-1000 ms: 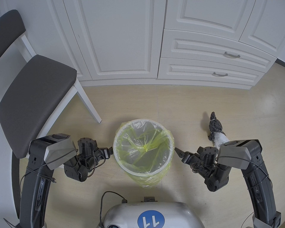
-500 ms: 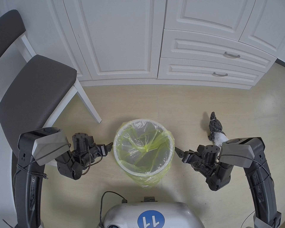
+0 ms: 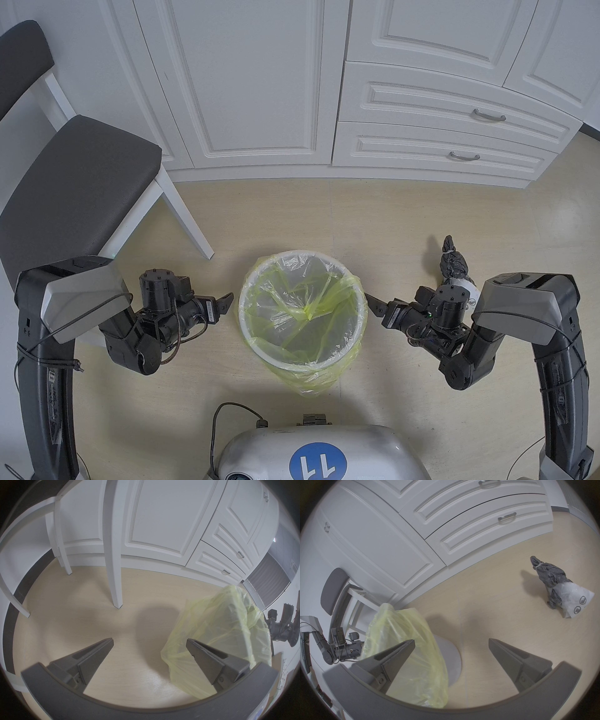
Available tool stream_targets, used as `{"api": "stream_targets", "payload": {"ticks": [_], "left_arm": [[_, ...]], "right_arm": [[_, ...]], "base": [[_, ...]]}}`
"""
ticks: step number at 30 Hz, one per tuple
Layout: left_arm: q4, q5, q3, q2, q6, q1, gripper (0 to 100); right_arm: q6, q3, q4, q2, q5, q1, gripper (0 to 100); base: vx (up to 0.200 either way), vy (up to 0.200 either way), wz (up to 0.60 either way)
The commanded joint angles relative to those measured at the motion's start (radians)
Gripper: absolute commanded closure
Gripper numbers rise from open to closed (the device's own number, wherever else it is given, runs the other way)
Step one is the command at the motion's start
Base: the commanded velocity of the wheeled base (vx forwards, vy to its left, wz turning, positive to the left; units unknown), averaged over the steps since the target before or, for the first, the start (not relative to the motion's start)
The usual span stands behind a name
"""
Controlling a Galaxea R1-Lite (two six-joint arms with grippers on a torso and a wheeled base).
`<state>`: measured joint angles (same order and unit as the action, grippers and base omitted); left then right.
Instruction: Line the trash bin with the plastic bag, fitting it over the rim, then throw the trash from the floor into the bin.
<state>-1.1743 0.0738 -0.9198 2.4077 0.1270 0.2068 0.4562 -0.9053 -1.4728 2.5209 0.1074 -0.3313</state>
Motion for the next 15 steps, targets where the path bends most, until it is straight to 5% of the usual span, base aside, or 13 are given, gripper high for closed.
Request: {"api": "stream_targets", "payload": {"ticks": [1, 15], "left_arm": [[-0.002, 0.000, 0.025, -0.055, -0.004, -0.001, 0], [-0.005, 0.000, 0.025, -0.071, -0.009, -0.003, 0]], "right_arm": [[-0.004, -0.021, 0.008, 0.047, 0.000, -0.029, 0], [0.004, -0.290, 0.353, 0.159, 0.043, -0.012, 0]], "base": [[0.000, 0.000, 0.00], [0.000, 0.000, 0.00]]}}
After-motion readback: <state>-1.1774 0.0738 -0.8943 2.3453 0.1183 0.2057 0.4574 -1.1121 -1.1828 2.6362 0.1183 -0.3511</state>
